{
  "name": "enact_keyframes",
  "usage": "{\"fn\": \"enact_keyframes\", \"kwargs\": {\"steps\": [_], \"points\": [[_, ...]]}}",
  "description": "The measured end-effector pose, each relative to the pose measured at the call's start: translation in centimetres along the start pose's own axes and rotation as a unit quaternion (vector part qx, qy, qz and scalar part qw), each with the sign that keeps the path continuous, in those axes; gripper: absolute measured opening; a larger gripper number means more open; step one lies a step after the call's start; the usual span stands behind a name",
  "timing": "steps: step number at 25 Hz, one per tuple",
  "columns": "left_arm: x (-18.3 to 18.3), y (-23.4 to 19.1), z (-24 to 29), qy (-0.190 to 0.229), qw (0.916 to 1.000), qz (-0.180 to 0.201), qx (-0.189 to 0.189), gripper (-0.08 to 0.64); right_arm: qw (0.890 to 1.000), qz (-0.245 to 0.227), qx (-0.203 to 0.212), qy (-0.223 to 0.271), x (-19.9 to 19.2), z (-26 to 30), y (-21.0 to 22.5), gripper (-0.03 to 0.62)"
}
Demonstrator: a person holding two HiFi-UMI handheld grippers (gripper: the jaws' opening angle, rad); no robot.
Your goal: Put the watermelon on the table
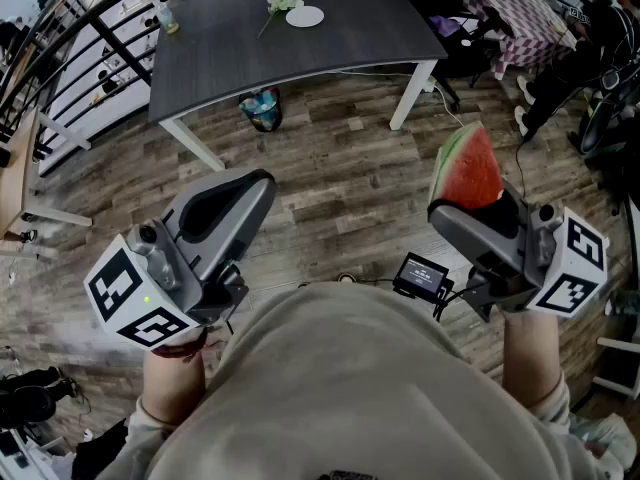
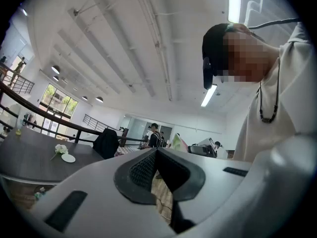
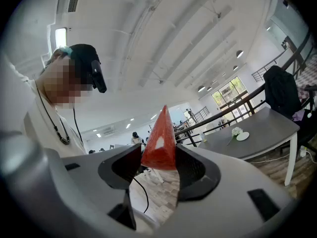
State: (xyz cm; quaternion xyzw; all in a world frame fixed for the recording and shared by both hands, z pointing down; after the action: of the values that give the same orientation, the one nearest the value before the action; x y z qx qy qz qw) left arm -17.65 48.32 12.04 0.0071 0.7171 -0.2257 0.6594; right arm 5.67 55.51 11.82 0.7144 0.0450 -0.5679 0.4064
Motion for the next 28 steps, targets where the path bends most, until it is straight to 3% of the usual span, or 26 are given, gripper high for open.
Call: {"fn": "enact_keyframes", "kwargs": {"steps": [14,23,28], "points": [[-1.6,-0.2,1.6,-0.019,0.9985,-0.022,0.047,0.005,0.999,0.022,0.029,0.003,-0.1,-1.4,1.9,0.229],[-3.4,0.2,5.7,-0.051,0.9963,-0.024,0.064,0.005,0.998,0.053,0.028,0.017,-0.2,-5.1,6.4,0.229],[-2.0,0.3,8.7,-0.043,0.9973,-0.038,0.045,0.005,0.997,0.070,0.013,0.022,2.5,-7.0,9.2,0.229]]}}
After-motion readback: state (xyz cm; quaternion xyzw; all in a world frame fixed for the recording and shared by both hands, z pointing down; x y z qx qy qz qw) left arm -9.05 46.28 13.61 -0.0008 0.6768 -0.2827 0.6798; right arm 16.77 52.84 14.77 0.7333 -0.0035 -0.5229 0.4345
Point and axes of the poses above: the fingertips, and each gripper's own axes: z forward along the fingers, y to its right, x out of its top, the point moved 5 cm from there along -z, backward along the fingers, and after that the axes turned 3 degrees about x, right-handed, at the moved point
